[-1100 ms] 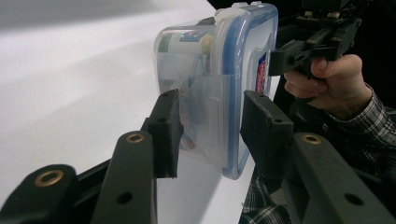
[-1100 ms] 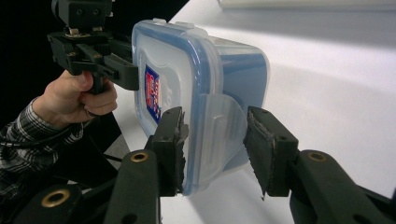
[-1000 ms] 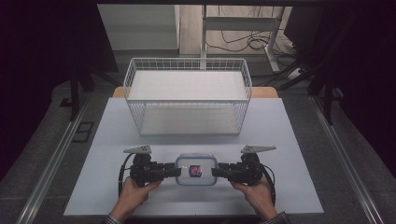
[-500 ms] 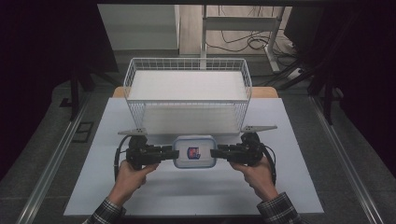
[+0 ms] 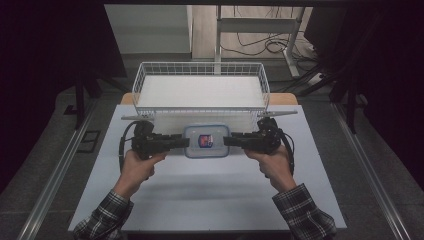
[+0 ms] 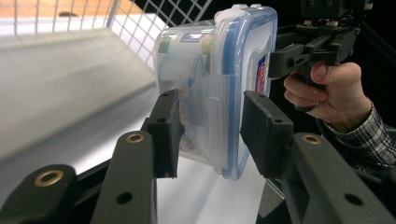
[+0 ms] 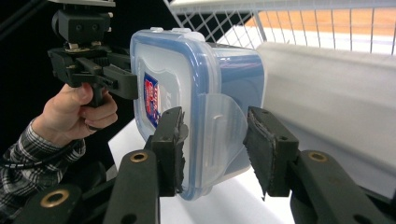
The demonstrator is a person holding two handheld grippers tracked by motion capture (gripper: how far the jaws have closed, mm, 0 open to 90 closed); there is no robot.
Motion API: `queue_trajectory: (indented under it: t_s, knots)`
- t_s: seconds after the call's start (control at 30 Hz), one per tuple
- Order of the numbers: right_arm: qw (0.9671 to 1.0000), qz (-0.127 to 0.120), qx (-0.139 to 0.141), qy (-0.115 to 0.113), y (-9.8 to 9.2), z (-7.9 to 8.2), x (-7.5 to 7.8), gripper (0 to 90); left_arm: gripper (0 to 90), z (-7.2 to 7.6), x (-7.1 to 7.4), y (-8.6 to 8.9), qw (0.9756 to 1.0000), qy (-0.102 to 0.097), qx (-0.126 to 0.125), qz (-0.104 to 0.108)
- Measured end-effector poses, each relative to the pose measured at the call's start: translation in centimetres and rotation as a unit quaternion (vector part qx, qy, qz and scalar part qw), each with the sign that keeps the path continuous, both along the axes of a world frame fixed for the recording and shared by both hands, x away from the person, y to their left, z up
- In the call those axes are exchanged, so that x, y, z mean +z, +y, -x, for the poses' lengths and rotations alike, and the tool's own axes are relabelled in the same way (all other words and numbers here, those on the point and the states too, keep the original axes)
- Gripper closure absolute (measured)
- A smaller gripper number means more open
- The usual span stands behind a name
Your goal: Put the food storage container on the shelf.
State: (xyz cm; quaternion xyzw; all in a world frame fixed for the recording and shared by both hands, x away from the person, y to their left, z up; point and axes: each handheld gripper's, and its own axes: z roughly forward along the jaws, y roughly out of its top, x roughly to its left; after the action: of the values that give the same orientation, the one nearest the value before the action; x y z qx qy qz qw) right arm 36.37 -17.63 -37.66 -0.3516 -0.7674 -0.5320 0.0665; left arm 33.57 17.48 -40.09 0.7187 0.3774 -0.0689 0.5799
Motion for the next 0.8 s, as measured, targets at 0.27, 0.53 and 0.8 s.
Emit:
queue_trajectory:
  t_s: [0.27, 0.53, 0.8]
  knots:
    - [0.9999, -0.008, -0.002, -0.008, 0.6, -1.7, 2.3, 57.5, 58.1, -1.4, 2.3, 0.5, 0.9999, -0.009, 0.011, 0.000]
    - [0.9998, -0.016, -0.010, -0.005, 1.0, -3.4, 3.6, 57.3, 57.7, -3.2, 4.0, 0.8, 0.9998, -0.010, 0.018, -0.002]
    - [0.9996, -0.020, -0.019, -0.008, 1.1, -4.9, 5.0, 57.1, 57.6, -4.7, 5.2, 0.8, 0.9996, -0.012, 0.024, 0.003]
